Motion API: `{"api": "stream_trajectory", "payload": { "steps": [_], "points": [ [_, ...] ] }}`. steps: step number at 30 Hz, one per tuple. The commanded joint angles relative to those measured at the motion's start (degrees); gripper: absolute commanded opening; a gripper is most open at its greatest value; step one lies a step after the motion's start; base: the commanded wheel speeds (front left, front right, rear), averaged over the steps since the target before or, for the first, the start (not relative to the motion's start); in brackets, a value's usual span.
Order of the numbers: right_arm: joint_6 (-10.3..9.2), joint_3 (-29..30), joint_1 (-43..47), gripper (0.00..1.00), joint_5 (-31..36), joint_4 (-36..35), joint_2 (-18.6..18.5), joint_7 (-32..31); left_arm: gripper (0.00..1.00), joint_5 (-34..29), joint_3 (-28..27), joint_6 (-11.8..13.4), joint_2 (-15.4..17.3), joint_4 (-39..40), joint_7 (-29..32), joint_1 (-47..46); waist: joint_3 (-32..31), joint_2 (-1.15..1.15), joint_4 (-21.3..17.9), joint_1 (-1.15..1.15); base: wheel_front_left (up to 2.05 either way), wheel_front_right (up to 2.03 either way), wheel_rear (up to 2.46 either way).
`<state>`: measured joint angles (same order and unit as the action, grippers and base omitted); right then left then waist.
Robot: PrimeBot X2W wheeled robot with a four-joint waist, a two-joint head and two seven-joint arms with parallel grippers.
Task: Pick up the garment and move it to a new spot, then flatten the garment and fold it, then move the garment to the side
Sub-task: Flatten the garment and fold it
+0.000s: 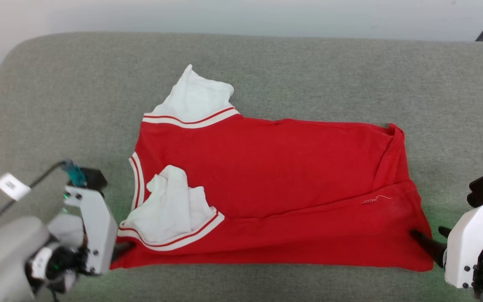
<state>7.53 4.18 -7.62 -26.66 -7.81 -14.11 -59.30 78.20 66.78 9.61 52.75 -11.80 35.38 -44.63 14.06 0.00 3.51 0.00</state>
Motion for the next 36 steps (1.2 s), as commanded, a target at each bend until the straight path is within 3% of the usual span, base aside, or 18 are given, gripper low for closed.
{"api": "stream_trajectory", "payload": {
  "steps": [1,6,12,18,24,31,36],
  "points": [
    [-0.09,0.14,-0.59,1.00,-0.46,-0.19,0.32,0.91,1.00,-0.17,-0.49,0.59,0.94,0.54,0.46,-1.38,-0.28,0.00,-0.40,0.00,0.00,0.00,0.00],
    [-0.09,1.35,-2.32,1.00,-0.32,-2.35,1.57,6.36,1.00,-0.10,-2.34,1.48,3.32,2.93,2.14,-4.56,-0.31,0.00,-1.69,0.00,0.00,0.00,0.00],
    [-0.09,1.40,-5.77,1.00,0.86,-4.60,3.50,18.81,1.00,-1.50,-5.17,1.11,3.87,3.00,1.19,-9.69,0.86,0.00,-4.26,0.00,0.00,0.00,0.00],
    [-0.09,-2.56,-8.88,1.00,3.45,-4.11,3.59,34.13,1.00,-6.57,-6.57,-2.49,1.12,-2.15,-3.76,-15.24,3.09,0.00,-7.72,0.00,0.00,0.00,0.00],
    [-0.09,-6.38,-10.88,1.00,6.22,-1.40,4.88,45.55,1.00,-11.68,-7.94,-6.60,-2.44,-12.23,-10.76,-21.14,6.30,0.00,-11.76,0.00,0.00,0.00,0.00],
    [-0.09,-8.81,-12.10,1.00,7.41,1.33,5.65,52.34,1.00,-14.06,-9.02,-10.24,-5.63,-23.80,-15.21,-26.72,9.84,0.00,-15.87,0.00,0.00,0.00,0.00],
    [-0.09,-9.36,-12.58,1.00,7.71,1.52,6.30,54.37,1.00,-14.62,-8.66,-12.96,-7.56,-30.95,-14.70,-29.59,11.89,0.00,-17.69,0.00,0.00,0.00,0.00]
  ]
}}
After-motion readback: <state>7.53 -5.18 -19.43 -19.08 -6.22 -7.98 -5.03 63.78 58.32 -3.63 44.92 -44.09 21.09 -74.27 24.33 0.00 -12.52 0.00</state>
